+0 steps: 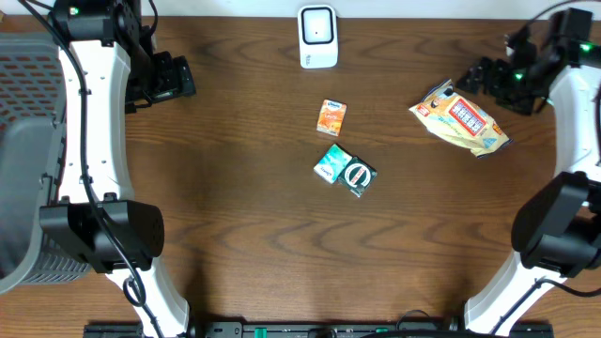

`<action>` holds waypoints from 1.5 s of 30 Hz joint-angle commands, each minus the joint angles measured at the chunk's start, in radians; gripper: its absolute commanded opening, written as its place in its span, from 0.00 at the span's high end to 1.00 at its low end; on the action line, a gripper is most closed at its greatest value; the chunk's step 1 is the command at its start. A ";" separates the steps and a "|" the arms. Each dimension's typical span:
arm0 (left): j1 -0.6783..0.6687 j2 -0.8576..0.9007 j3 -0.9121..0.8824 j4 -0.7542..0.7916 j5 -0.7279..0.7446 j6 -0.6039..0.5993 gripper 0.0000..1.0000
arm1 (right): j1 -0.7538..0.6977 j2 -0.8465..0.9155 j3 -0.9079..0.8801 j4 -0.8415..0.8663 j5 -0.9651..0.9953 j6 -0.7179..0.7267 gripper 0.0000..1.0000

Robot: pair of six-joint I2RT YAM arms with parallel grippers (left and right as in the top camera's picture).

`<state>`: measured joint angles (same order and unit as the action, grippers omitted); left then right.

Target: Scan the item barcode

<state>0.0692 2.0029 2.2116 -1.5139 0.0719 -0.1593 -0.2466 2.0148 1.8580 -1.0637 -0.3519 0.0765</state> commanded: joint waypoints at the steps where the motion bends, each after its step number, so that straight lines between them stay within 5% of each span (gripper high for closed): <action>1: 0.004 0.006 0.004 -0.003 -0.009 0.006 0.02 | 0.051 0.002 -0.015 0.035 0.149 0.045 0.11; 6: 0.004 0.006 0.004 -0.003 -0.009 0.006 0.02 | 0.105 0.010 -0.015 0.125 0.228 0.105 0.65; 9: 0.004 0.006 0.004 -0.003 -0.009 0.006 0.02 | 0.115 0.041 -0.015 0.157 0.245 0.154 0.87; 23: 0.004 0.006 0.004 -0.003 -0.009 0.006 0.02 | 0.192 0.335 -0.015 0.131 0.237 0.143 0.95; 33: 0.004 0.006 0.004 -0.003 -0.009 0.006 0.02 | 0.208 0.050 -0.005 0.105 0.320 0.143 0.82; 37: 0.004 0.006 0.004 -0.003 -0.009 0.006 0.02 | 0.176 -0.021 -0.005 0.104 0.459 0.143 0.43; 42: 0.004 0.006 0.004 -0.003 -0.009 0.006 0.02 | 0.156 0.004 -0.006 0.067 0.285 0.000 0.37; 45: 0.004 0.006 0.004 -0.003 -0.009 0.006 0.02 | 0.192 0.031 -0.009 0.021 0.093 -0.219 0.11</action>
<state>0.0696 2.0029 2.2116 -1.5139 0.0719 -0.1593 -0.0956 2.0090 1.8576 -1.0138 -0.0677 0.0761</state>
